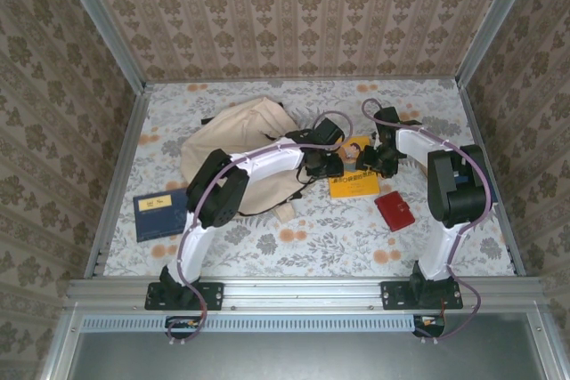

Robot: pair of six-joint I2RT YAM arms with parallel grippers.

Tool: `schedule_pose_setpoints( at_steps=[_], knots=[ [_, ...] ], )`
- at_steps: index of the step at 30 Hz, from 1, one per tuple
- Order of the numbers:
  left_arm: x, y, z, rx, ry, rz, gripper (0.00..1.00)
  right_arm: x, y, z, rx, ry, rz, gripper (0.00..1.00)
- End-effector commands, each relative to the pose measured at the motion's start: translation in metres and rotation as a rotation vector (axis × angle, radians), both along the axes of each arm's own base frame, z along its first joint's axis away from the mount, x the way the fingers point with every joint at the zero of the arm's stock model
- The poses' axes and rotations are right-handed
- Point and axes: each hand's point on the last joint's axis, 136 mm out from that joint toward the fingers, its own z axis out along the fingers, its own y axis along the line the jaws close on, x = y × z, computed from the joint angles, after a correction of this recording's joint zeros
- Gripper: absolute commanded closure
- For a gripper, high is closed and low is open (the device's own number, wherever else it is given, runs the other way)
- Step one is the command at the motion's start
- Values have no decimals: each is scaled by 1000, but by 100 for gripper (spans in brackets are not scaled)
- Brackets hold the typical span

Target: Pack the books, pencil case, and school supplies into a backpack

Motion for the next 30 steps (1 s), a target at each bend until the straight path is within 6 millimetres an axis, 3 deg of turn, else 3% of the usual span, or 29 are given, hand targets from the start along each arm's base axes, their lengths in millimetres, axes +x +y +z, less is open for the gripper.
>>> schedule_pose_setpoints(
  at_steps=[1,7,11,22,26,30],
  knots=[
    [1,12,-8,81,-3,25,64,-8,-4,-4,-17,41,20,44],
    [-2,8,-21,72,29,12,67,-11,11,0,69,45,49,49],
    [-2,6,-27,74,42,4,72,-11,23,16,139,12,81,52],
    [-5,8,-44,103,80,-13,73,-17,41,55,234,-80,134,56],
    [-6,7,-47,102,90,-18,73,-19,42,54,239,-77,135,59],
    [-5,6,-45,97,87,-25,73,-19,39,49,214,-63,130,71]
  ],
)
